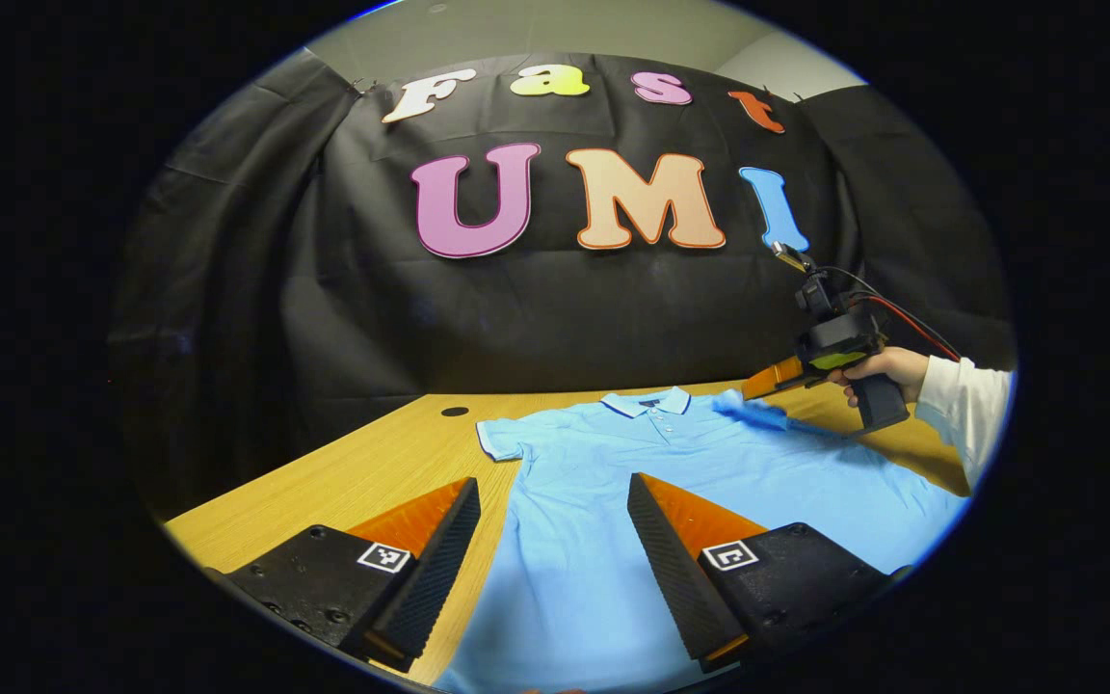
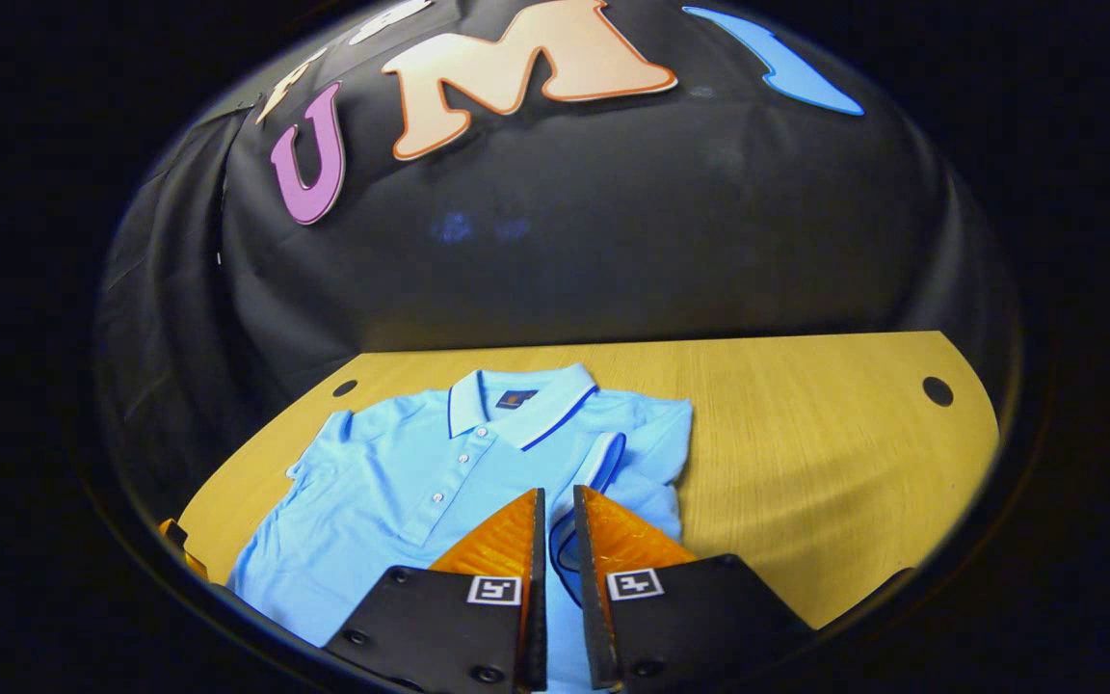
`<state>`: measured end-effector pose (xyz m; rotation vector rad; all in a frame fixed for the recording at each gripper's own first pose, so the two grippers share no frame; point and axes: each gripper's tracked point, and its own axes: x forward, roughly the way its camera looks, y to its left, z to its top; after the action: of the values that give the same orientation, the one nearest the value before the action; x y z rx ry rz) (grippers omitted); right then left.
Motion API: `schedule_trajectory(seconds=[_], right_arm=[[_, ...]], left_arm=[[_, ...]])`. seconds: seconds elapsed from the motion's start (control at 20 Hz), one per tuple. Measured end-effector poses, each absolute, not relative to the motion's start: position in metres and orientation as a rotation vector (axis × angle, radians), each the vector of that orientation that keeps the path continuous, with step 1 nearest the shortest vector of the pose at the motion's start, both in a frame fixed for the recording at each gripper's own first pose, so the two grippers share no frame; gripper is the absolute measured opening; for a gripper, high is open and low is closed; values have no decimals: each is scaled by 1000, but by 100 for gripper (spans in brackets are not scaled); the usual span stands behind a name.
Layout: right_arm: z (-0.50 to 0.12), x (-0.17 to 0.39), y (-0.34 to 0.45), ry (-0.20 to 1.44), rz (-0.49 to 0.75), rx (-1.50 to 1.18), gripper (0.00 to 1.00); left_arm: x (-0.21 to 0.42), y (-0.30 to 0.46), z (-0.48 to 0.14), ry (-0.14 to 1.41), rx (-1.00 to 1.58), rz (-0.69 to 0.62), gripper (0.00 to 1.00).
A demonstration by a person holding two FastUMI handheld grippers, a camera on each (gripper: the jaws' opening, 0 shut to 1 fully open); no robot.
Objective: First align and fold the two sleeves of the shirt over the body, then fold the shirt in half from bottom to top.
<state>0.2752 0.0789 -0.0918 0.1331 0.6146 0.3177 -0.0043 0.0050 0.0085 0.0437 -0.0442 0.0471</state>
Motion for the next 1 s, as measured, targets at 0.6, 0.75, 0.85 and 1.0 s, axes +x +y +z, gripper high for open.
schedule_trajectory(seconds=[0.6, 0.75, 0.85, 1.0], right_arm=[[-51, 211, 78, 533, 381, 170, 95], [-40, 184, 65, 481, 376, 170, 98], [-35, 163, 56, 453, 373, 171, 98], [-29, 135, 42, 404, 354, 142, 98]], left_arm=[[-3, 3, 8, -41, 46, 38, 94], [-1, 6, 6, -23, 51, 47, 94], [1, 2, 3, 0, 61, 37, 93], [8, 0, 2, 39, 52, 10, 94]])
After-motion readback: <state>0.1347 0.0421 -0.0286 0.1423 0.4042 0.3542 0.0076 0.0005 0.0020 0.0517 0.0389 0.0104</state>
